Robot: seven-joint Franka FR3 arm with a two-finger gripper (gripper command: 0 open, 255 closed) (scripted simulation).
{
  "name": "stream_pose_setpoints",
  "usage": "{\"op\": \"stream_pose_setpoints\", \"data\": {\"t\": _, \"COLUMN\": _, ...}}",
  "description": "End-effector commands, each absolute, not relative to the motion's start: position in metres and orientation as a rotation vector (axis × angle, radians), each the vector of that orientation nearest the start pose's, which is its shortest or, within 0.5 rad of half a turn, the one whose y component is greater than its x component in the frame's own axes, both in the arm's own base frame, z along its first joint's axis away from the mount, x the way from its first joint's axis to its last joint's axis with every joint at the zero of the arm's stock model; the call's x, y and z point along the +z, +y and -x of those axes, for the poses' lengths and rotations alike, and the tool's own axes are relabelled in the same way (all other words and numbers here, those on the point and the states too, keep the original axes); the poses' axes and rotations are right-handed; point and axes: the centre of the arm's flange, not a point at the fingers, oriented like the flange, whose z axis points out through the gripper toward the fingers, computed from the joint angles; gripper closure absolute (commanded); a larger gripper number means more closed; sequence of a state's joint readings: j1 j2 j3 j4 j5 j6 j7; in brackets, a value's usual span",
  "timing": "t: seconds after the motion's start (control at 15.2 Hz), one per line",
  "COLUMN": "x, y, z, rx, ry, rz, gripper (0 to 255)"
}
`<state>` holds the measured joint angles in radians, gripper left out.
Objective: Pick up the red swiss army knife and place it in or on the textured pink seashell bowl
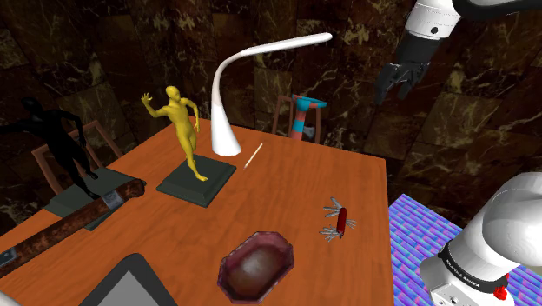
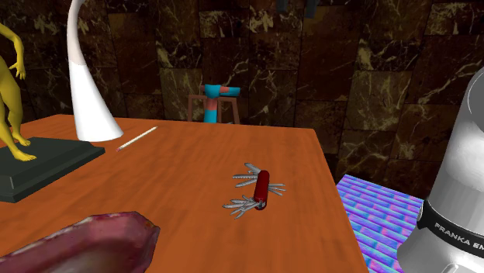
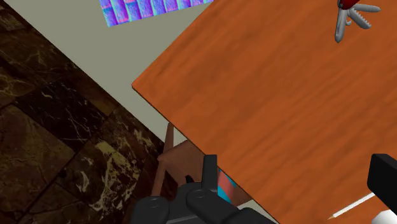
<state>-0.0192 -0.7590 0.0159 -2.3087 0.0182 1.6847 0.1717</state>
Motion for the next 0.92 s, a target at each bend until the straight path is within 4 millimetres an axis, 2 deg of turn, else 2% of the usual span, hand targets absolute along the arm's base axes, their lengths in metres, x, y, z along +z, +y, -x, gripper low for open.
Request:
{"op": "stream_pose_setpoints", "data": {"t": 0.0, "x": 0.615, "y": 0.002, "z": -0.326, "rx": -0.209, "ry": 0.279, "rz": 3.104, "gripper": 0}}
{"op": "stream_pose_setpoints", "data": {"t": 0.86, "x": 0.484, "y": 0.098, "z": -0.279, "rx": -0.130, "ry": 0.786, "rz": 3.024, "gripper": 0}}
